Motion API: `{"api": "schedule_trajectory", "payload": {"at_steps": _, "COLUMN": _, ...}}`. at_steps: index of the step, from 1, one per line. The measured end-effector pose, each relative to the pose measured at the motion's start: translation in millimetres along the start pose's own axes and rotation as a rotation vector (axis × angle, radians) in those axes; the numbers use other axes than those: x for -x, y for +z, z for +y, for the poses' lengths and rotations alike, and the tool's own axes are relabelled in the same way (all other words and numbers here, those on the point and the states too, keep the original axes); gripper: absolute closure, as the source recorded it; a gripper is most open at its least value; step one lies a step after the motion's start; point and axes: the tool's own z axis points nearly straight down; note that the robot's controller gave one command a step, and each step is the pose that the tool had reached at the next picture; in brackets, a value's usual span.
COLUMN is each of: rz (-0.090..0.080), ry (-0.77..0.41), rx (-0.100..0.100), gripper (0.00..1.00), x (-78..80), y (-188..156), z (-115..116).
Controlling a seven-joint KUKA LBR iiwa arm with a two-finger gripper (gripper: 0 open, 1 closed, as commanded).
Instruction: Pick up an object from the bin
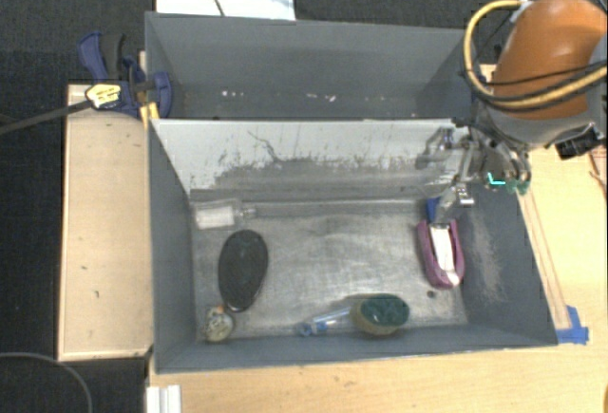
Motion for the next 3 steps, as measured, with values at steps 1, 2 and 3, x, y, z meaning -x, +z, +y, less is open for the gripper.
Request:
{"api": "schedule_trajectory", "payload": {"at_steps": 1, "rz": -0.015, "ry": -0.506, "rx": -0.002, "gripper": 0.00, "x": -11.2, "y": 129, "z": -46}}
{"api": "schedule_trajectory", "payload": {"at_steps": 2, "rz": -0.011, "ry": -1.041, "rx": -0.002, "gripper": 0.00, "x": -11.2, "y": 118, "z": -41}}
{"api": "schedule_trajectory", "payload": {"at_steps": 3, "rz": -0.014, "ry": -1.528, "rx": 0.013, "gripper": 0.00, "x": -5.9, "y": 119, "z": -54}}
